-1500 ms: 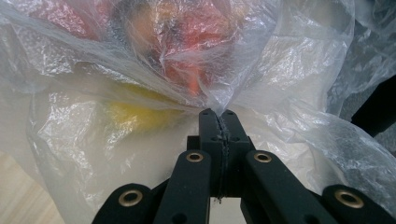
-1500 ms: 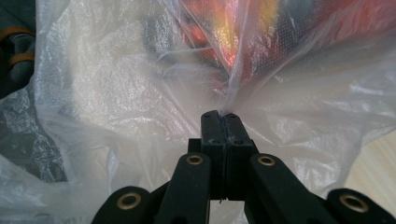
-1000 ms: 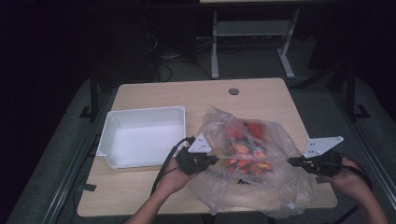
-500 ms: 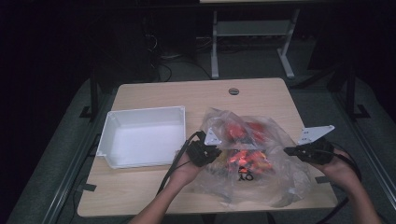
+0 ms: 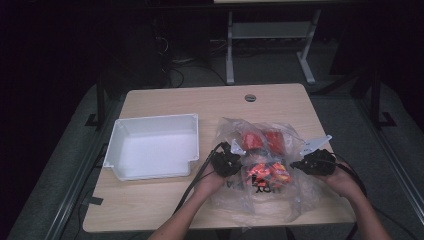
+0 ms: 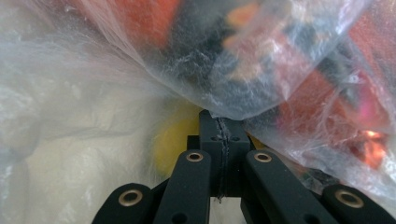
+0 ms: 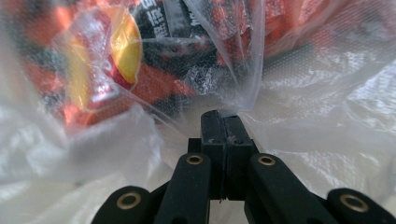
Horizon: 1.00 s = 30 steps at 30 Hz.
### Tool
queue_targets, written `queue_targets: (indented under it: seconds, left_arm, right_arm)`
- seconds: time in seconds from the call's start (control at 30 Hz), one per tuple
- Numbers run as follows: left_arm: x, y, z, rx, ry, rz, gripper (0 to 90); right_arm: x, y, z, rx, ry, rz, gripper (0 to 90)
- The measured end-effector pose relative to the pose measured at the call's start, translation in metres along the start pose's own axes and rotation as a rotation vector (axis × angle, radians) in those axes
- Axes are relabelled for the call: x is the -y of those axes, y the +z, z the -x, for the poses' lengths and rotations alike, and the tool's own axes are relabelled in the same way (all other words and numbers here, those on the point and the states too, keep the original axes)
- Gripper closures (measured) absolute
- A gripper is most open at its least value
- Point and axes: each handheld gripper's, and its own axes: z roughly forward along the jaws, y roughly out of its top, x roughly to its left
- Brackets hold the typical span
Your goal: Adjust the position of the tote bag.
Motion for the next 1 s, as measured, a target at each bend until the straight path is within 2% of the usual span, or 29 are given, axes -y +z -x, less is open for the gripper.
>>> queue_targets:
  seconds: [0.07, 0.17, 0.4, 0.63, 0.83, 0.87, 0.97, 1.0]
  left_arm:
    - [0.003, 0.002, -0.003, 0.025, -0.032, 0.020, 90.0]
    - [0.005, 0.005, -0.002, 0.038, -0.042, 0.021, 90.0]
    - [0.008, 0.007, 0.004, 0.056, -0.028, 0.017, 90.0]
    - [0.011, 0.005, 0.011, 0.090, -0.018, 0.018, 90.0]
    - [0.020, -0.001, 0.021, 0.135, -0.025, 0.034, 90.0]
    - [0.022, -0.003, 0.023, 0.143, -0.006, 0.027, 90.0]
    - [0.024, -0.005, 0.025, 0.141, 0.003, 0.025, 90.0]
    - [0.025, -0.006, 0.025, 0.138, -0.008, 0.032, 90.0]
  right_arm:
    - [0.004, 0.004, 0.000, -0.036, 0.028, 0.039, 88.9]
    - [0.007, 0.005, 0.000, -0.053, 0.043, 0.050, 88.9]
    - [0.012, 0.007, -0.006, -0.093, 0.049, 0.063, 88.9]
    - [0.012, 0.010, -0.015, -0.132, 0.020, 0.063, 88.9]
    - [0.016, 0.007, -0.026, -0.164, 0.001, 0.066, 88.9]
    - [0.018, 0.005, -0.029, -0.176, -0.001, 0.068, 88.9]
    - [0.020, 0.004, -0.031, -0.179, -0.008, 0.069, 88.8]
    - [0.023, 0.003, -0.030, -0.162, -0.011, 0.063, 88.4]
